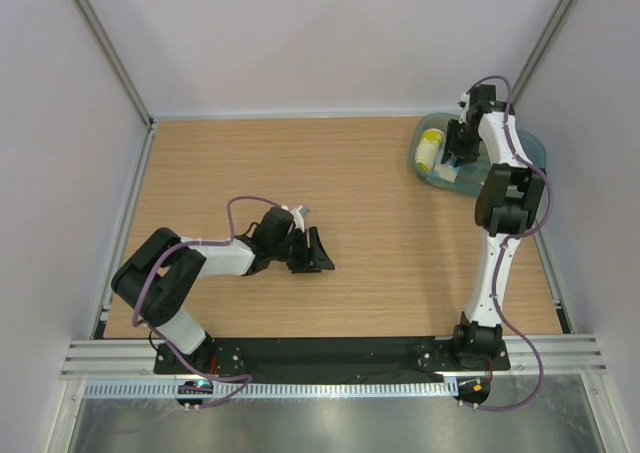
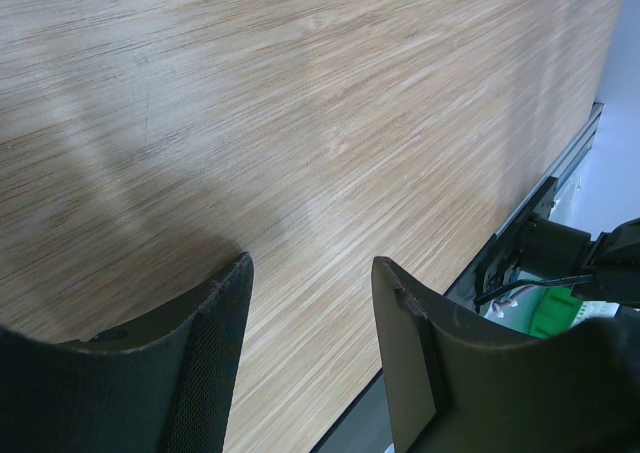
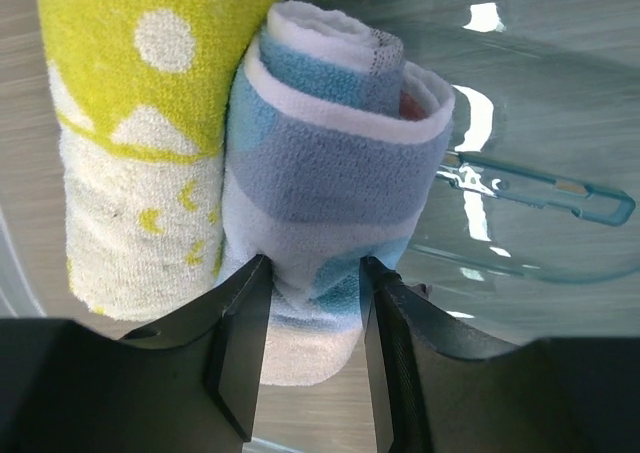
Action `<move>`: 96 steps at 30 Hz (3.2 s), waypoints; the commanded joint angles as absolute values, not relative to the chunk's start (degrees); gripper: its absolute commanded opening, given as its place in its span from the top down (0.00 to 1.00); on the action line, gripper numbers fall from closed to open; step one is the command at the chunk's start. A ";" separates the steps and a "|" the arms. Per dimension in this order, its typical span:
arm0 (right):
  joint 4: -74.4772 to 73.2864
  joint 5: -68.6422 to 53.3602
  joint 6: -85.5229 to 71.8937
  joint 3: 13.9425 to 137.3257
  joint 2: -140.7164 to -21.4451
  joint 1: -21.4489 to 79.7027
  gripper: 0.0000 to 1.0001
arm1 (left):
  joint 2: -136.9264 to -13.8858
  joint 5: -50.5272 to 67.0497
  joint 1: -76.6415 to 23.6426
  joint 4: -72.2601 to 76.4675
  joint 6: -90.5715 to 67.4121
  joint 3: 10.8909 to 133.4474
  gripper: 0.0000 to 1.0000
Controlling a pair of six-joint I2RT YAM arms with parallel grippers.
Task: Roll the towels
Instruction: Place the rolled towel into the container
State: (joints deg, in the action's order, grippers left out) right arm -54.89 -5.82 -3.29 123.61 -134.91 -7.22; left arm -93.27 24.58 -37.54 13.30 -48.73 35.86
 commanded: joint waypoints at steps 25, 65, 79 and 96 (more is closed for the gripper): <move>-53.19 -6.15 -8.17 113.60 -109.28 -2.82 0.46 | -96.33 16.52 -37.62 2.11 -45.35 34.10 0.45; -19.58 -11.25 -17.84 50.53 -65.12 18.72 0.00 | -24.75 -45.45 -29.04 18.10 -3.42 11.86 0.18; -13.55 -1.76 -5.37 44.75 -55.20 19.16 0.00 | -61.15 -7.22 4.29 31.27 -12.38 19.78 0.19; 2.46 -2.55 -10.63 36.65 -59.93 19.16 0.00 | -85.34 2.46 3.08 58.09 -7.65 17.67 0.00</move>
State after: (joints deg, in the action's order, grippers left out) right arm -5.02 -3.16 -9.34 37.21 -59.11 18.81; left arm -86.11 2.74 3.49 50.46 -9.58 16.97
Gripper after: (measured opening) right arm 0.996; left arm 0.968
